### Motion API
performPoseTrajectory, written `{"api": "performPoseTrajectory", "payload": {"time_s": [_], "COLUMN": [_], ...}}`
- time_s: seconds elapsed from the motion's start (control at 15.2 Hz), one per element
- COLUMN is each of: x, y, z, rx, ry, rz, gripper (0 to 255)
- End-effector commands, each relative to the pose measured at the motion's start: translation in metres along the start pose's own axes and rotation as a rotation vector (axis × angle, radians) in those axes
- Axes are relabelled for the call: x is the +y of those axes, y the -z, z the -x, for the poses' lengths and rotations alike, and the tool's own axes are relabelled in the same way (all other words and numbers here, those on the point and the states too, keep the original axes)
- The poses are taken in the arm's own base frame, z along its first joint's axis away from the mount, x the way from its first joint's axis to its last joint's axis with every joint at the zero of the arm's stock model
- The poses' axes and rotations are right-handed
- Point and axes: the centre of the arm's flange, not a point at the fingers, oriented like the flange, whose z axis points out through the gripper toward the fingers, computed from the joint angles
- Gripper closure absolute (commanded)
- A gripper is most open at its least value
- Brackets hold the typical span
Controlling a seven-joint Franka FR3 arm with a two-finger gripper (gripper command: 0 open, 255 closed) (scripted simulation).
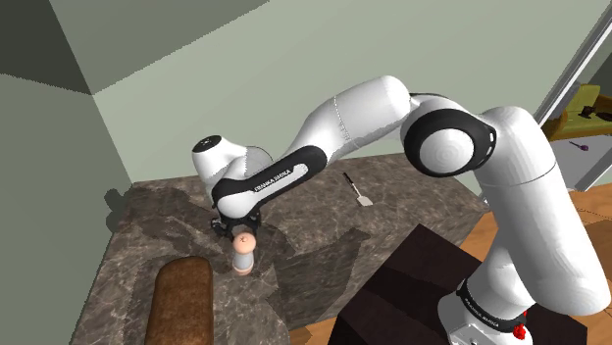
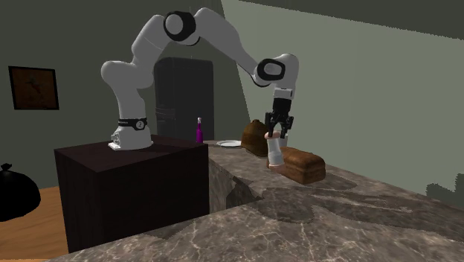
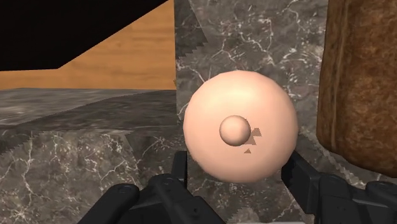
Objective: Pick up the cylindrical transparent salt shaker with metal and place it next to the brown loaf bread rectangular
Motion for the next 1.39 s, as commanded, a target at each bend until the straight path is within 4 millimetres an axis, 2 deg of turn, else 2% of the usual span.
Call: {"api": "performPoseTrajectory", "payload": {"time_s": [0.0, 0.66, 1.19, 1.25, 1.32], "x": [-0.002, -0.01, -0.01, -0.01, -0.01], "y": [-0.01, -0.061, -0.061, -0.061, -0.061], "z": [0.0, -0.001, -0.001, -0.001, -0.001], "rx": [0.0, 0.0, 0.0, 0.0, 0.0], "ry": [0.0, 0.0, 0.0, 0.0, 0.0], "rz": [-0.001, -0.001, -0.001, -0.001, -0.001], "gripper": [255, 255, 255, 0, 0]}}
